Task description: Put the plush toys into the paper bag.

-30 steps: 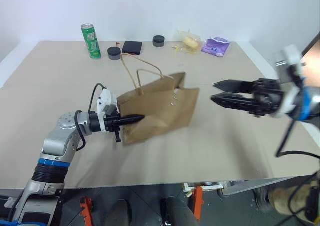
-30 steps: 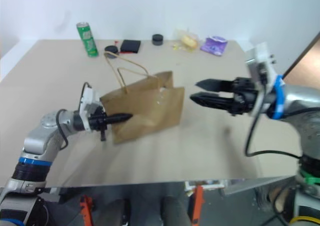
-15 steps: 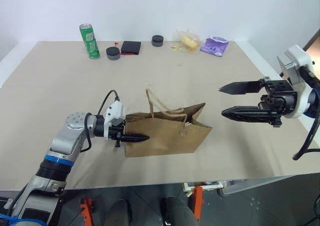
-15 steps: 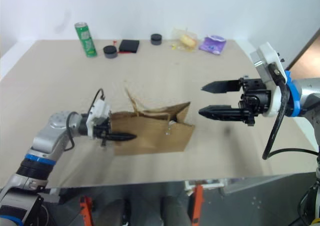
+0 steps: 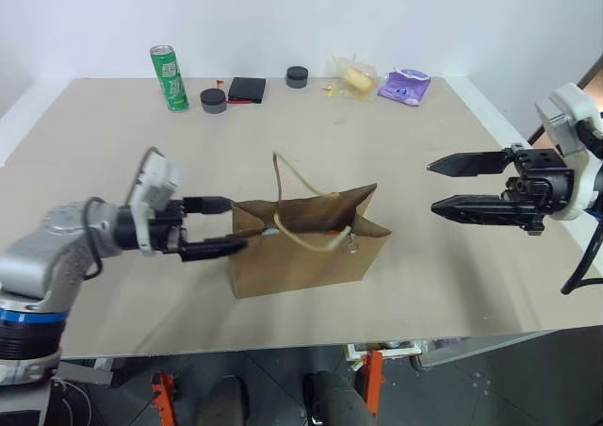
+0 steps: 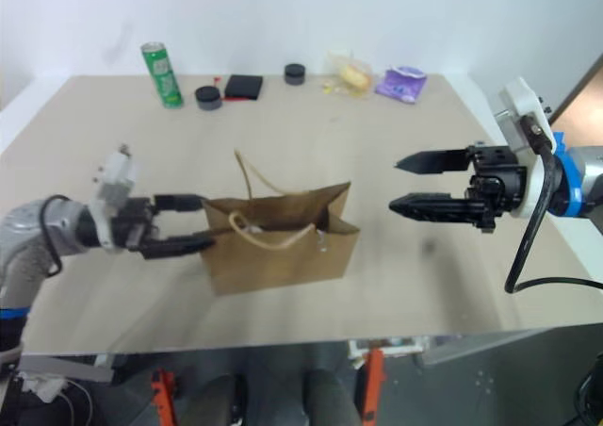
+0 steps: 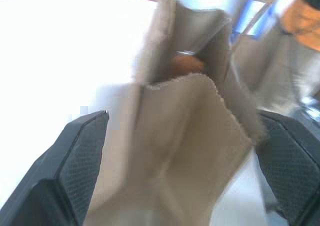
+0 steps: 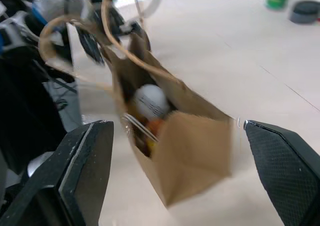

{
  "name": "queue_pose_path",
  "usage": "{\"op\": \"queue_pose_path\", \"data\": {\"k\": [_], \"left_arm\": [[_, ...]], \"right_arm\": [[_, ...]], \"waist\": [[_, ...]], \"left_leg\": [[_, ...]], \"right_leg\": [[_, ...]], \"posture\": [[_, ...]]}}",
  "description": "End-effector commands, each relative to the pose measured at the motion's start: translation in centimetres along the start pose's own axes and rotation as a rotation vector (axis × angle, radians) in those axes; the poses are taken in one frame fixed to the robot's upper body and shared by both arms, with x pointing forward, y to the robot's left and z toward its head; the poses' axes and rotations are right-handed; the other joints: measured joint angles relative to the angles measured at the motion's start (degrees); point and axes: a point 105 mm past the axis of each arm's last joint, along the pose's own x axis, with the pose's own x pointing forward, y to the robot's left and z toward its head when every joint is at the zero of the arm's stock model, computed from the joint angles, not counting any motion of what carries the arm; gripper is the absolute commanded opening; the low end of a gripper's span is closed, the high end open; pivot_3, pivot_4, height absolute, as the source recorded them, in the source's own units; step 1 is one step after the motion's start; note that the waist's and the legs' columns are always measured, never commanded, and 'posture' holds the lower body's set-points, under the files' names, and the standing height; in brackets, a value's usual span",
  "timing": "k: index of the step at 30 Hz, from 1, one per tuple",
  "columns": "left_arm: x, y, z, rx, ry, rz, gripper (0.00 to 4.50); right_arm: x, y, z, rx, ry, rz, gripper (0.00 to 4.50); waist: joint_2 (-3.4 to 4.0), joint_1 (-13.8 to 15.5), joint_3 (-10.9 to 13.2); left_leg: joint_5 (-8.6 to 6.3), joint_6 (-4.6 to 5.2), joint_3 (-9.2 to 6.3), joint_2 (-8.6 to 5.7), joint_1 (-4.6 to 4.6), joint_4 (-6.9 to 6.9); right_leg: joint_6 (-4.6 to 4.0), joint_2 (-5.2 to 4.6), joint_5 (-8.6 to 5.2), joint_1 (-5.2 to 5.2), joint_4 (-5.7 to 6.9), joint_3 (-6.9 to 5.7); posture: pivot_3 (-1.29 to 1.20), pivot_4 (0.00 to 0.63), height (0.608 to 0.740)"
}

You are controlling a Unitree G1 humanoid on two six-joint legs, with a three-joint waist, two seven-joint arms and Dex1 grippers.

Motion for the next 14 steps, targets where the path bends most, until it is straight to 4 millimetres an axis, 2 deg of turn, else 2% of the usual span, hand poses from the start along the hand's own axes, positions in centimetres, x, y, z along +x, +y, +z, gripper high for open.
{"op": "queue_pose_path", "data": {"k": [1, 4, 7, 10, 14], "left_arm": [[-3.5, 2.4, 2.5, 0.021, -0.021, 0.170, 4.46], [-6.7, 5.2, 1.1, 0.040, 0.077, 0.346, 4.46], [-9.0, 6.3, -0.3, 0.041, 0.150, 0.423, 4.46], [-9.8, 6.7, -0.6, 0.040, 0.161, 0.458, 4.46], [-9.5, 6.5, -1.1, 0.032, 0.162, 0.448, 4.46]], "right_arm": [[-1.3, -0.6, 0.4, -0.029, 0.013, -0.046, 4.50], [-1.7, -1.5, -0.1, -0.018, 0.017, -0.093, 4.50], [-2.3, -2.4, -1.4, -0.002, 0.036, -0.146, 4.50], [-2.9, -3.6, -2.1, -0.002, 0.014, -0.225, 4.50], [-2.9, -4.0, -2.9, 0.008, 0.010, -0.246, 4.50]], "waist": [[0.02, 0.00, 0.01], [0.09, -0.13, 0.05], [0.14, -0.07, 0.07], [0.15, -0.01, 0.07], [0.15, 0.00, 0.07]], "left_leg": [[0.00, 0.00, 0.00, 0.01, -0.01, 0.02], [-0.01, 0.00, 0.08, 0.02, 0.06, -0.05], [-0.01, -0.01, 0.07, 0.02, 0.05, -0.10], [-0.06, -0.09, 0.07, 0.04, 0.01, -0.10], [-0.06, -0.10, 0.08, -0.01, -0.07, -0.08]], "right_leg": [[0.00, 0.01, 0.00, 0.00, 0.00, -0.01], [-0.05, 0.02, -0.02, -0.01, 0.00, 0.01], [-0.10, 0.01, -0.05, -0.04, 0.00, 0.00], [-0.11, -0.01, -0.10, -0.06, 0.00, -0.03], [-0.05, -0.09, -0.10, -0.10, 0.00, -0.01]], "posture": [[0.00, 0.150, 0.740], [0.00, 0.150, 0.740], [0.00, 0.150, 0.740], [0.00, 0.150, 0.740], [0.00, 0.150, 0.740]]}}
